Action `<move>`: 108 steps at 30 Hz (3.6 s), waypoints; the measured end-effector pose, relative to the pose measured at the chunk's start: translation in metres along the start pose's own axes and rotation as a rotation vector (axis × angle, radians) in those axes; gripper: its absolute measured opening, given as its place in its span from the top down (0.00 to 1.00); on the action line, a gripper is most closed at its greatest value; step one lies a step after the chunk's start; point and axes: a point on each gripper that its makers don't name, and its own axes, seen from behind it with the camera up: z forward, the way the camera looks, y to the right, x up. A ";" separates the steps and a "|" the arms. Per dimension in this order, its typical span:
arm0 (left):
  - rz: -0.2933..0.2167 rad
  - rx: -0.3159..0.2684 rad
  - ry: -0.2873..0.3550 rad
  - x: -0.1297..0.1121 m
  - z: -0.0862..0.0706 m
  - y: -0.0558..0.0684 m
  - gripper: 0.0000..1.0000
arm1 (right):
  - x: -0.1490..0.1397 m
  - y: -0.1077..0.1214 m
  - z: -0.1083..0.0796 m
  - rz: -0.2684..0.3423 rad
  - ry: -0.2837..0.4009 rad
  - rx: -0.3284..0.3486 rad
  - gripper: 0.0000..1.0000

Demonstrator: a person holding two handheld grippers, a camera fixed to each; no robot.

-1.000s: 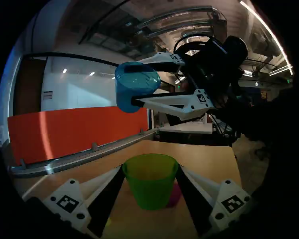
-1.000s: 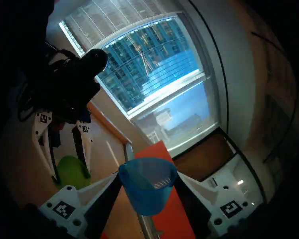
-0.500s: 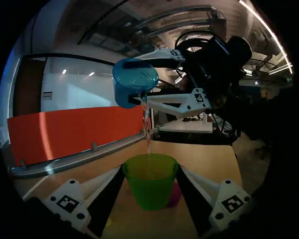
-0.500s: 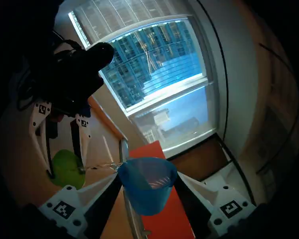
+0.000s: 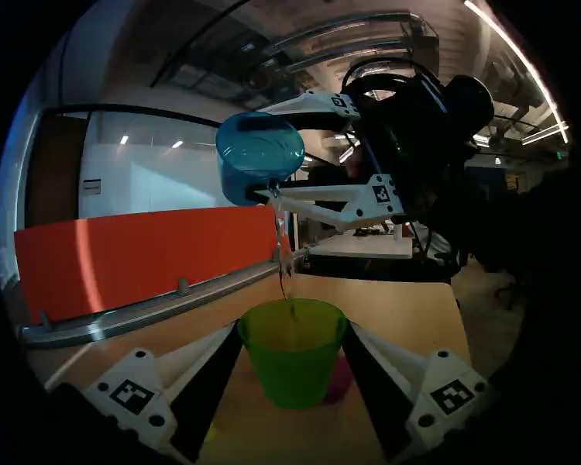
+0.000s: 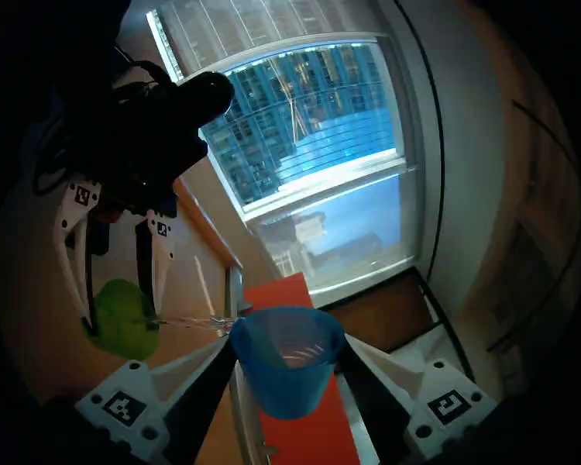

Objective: Pour water

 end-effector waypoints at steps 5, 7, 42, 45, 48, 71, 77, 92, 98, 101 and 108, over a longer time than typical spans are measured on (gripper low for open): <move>0.000 0.000 0.000 0.001 0.000 0.000 0.12 | 0.001 0.003 0.001 -0.025 -0.004 -0.004 0.10; 0.001 0.000 0.000 0.001 0.000 0.000 0.12 | 0.001 0.004 0.002 -0.035 -0.006 -0.006 0.10; -0.002 -0.002 0.007 0.005 0.000 -0.002 0.12 | 0.011 0.022 0.002 -0.175 -0.002 -0.043 0.10; -0.002 -0.001 0.007 0.005 0.000 -0.002 0.12 | 0.012 0.024 0.003 -0.189 -0.002 -0.048 0.10; -0.002 0.000 0.008 0.005 0.000 -0.003 0.12 | 0.012 0.025 0.004 -0.204 -0.004 -0.050 0.10; -0.010 0.006 0.013 0.002 -0.001 -0.007 0.12 | 0.020 0.027 0.008 -0.310 -0.012 -0.049 0.10; -0.013 0.005 0.016 0.004 0.000 -0.007 0.12 | 0.021 0.031 0.008 -0.327 -0.013 -0.056 0.10; -0.011 0.002 0.023 0.008 0.000 -0.006 0.12 | 0.026 0.031 0.009 -0.411 -0.015 -0.065 0.10; -0.008 0.002 0.027 0.010 0.000 -0.005 0.12 | 0.029 0.031 0.009 -0.449 -0.016 -0.067 0.10; -0.008 0.003 0.030 0.011 0.000 -0.005 0.12 | 0.030 0.030 0.010 -0.456 -0.015 -0.066 0.10; -0.007 0.002 0.035 0.013 0.000 -0.005 0.12 | 0.032 0.031 0.010 -0.447 -0.014 -0.069 0.10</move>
